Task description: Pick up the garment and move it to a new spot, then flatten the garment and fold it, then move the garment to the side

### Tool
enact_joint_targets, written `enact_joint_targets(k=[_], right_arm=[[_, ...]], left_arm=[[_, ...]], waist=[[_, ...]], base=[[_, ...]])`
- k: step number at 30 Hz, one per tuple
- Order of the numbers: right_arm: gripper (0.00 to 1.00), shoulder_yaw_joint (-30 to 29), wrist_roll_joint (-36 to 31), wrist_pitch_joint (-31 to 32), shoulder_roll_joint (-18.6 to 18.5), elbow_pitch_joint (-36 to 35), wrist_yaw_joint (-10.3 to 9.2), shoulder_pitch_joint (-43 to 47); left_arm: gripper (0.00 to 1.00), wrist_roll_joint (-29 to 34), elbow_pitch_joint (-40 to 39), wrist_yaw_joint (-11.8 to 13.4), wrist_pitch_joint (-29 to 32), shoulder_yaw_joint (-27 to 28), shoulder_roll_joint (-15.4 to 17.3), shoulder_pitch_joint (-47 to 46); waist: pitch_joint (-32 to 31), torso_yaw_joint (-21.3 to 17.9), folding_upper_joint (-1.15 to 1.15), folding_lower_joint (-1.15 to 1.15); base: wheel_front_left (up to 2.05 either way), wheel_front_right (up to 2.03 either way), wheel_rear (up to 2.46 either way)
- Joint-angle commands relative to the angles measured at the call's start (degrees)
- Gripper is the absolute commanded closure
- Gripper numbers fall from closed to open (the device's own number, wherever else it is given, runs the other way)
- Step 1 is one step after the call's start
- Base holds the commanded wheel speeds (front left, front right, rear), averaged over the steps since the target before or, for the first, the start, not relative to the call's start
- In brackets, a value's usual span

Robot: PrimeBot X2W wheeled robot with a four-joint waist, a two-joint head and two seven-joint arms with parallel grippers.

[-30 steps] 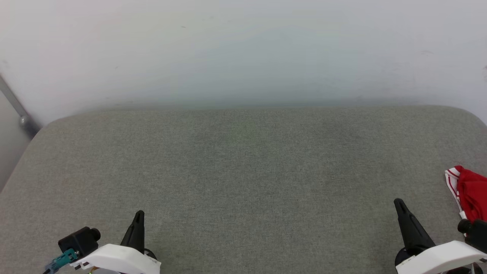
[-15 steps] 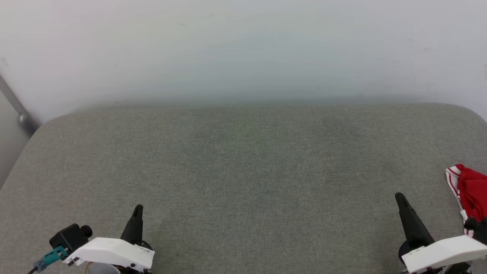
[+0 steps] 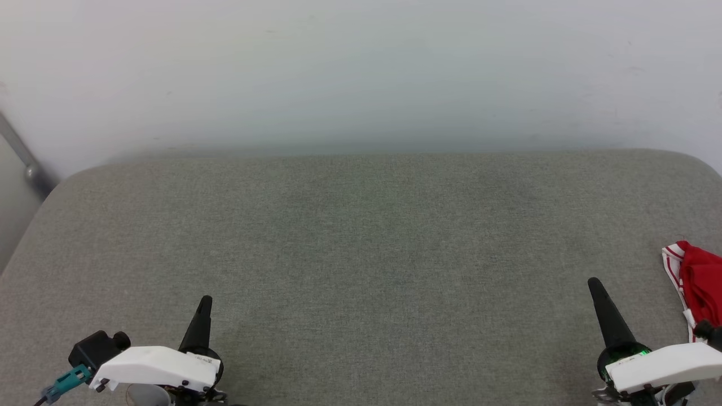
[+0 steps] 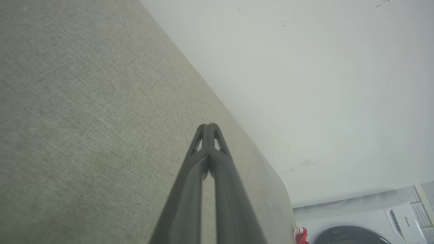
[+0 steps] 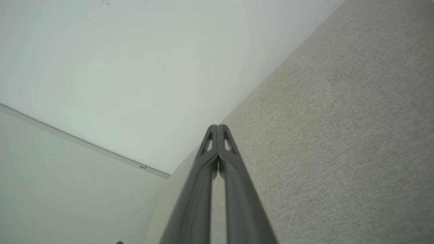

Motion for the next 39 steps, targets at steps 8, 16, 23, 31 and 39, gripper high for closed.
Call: enact_joint_targets(k=[8, 16, 23, 31, 39], right_arm=[[1.0, -0.45, 5.62, 0.13, 0.17, 0.97, 0.01, -2.27], [1.0, -0.81, 11.48, 0.28, 0.29, 2.49, 0.01, -3.36], [1.0, -1.03, 15.3, 0.42, 0.39, 3.44, 0.01, -4.21], [1.0, -1.27, 19.38, 0.51, 0.48, 4.51, 0.01, -4.95], [1.0, -1.49, 23.23, 0.67, 0.56, 5.52, 0.01, -5.56]], left_arm=[[1.0, -4.03, -0.11, -1.55, 1.46, 2.31, -1.1, -1.88], [1.0, -8.23, 0.29, -2.84, 2.95, 4.33, -2.46, -2.43], [1.0, -10.94, 0.57, -3.71, 3.92, 5.68, -3.42, -2.75], [1.0, -13.83, 0.86, -4.64, 5.01, 7.09, -4.34, -3.13], [1.0, -16.53, 1.14, -5.58, 6.01, 8.39, -5.34, -3.34]], waist=[[0.28, -0.02, 0.0, -0.01], [0.66, -0.05, 0.0, -0.01], [0.92, -0.07, 0.0, -0.01], [1.22, -0.1, 0.0, -0.01], [1.52, -0.12, 0.0, -0.01]], base=[[0.0, 0.0, 0.0], [0.0, 0.0, 0.0], [0.0, 0.0, 0.0], [0.0, 0.0, 0.0], [0.0, 0.0, 0.0]])
